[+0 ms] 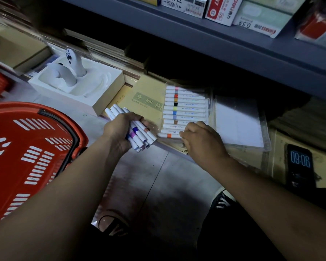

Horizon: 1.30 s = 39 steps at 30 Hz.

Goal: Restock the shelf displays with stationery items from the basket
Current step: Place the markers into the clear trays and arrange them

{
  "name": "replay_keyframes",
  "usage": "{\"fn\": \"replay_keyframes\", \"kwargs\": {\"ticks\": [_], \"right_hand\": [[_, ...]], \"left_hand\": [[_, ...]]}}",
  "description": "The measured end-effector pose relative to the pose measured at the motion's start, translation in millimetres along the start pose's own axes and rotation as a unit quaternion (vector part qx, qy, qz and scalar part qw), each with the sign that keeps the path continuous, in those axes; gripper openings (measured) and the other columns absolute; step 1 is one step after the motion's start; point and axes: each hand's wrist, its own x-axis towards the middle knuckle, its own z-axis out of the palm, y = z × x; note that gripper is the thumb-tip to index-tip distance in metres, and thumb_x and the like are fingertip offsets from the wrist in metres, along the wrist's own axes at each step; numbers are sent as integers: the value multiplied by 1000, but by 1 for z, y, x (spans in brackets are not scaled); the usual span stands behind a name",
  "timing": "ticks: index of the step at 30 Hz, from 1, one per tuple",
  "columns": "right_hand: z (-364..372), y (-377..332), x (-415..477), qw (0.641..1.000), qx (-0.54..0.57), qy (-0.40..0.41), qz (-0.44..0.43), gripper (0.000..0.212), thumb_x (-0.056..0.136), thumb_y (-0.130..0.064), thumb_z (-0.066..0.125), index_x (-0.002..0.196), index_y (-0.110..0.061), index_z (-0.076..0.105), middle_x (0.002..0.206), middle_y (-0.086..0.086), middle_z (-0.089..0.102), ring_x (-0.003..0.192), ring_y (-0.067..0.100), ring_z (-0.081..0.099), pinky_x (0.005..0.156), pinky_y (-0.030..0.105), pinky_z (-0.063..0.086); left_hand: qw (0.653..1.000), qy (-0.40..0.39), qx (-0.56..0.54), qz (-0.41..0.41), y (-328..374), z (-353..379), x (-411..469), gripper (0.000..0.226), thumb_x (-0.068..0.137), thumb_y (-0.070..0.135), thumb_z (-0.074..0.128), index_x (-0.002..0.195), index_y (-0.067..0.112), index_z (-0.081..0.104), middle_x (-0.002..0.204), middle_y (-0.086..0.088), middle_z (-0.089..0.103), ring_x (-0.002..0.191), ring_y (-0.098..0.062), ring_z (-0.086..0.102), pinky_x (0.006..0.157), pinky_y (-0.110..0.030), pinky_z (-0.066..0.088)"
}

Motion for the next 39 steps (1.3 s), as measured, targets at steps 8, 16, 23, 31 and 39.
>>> {"fn": "replay_keyframes", "kwargs": {"ticks": [8,16,23,31,39], "right_hand": [[-8,-17,-12,987,-146,-57,-32,23,60,0,62,81,-3,71,85,13,61,79,33,58,66,40,48],[26,-40,-43,981,-139,-133,-7,70,95,-18,50,152,13,23,160,34,17,150,49,15,121,57,21],[32,-32,-48,973,-167,-150,-45,83,82,-14,61,152,11,25,160,34,15,151,48,14,123,56,17],[19,-23,-36,987,-91,-129,-7,96,74,-15,75,157,-7,26,163,10,31,150,27,30,118,53,31],[27,-2,-20,994,-60,-40,-76,59,83,-3,30,131,-7,65,140,20,58,131,37,56,109,51,44]], "left_hand": [[1000,5,-6,-2,1,1,-2,8,94,4,59,86,3,62,77,-15,72,58,-24,69,53,-29,57],[1000,12,-11,1,1,5,-5,6,94,2,59,89,3,61,75,-16,71,56,-23,69,51,-29,57],[1000,-5,-8,0,-2,6,-6,3,95,2,59,96,1,61,79,-16,71,61,-23,72,53,-29,58],[999,-40,12,1,-6,9,-5,7,96,1,56,91,-1,61,81,-19,69,64,-25,71,66,-39,64],[999,-33,6,0,-5,8,-7,10,97,1,55,88,0,60,78,-16,66,60,-22,70,62,-36,64]]}}
